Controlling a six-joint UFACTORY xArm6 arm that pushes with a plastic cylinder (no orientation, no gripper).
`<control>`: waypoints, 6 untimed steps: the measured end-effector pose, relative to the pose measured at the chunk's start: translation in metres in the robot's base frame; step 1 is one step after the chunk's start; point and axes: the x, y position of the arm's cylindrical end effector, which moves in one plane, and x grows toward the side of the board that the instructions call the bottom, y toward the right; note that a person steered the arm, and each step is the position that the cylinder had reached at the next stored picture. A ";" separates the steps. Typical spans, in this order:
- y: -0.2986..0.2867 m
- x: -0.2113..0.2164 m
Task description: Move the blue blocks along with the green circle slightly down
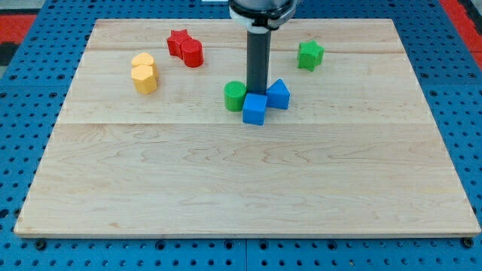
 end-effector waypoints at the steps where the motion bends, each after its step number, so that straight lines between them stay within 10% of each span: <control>1: -0.010 0.005; 4: 0.071 -0.035; 6: 0.025 -0.017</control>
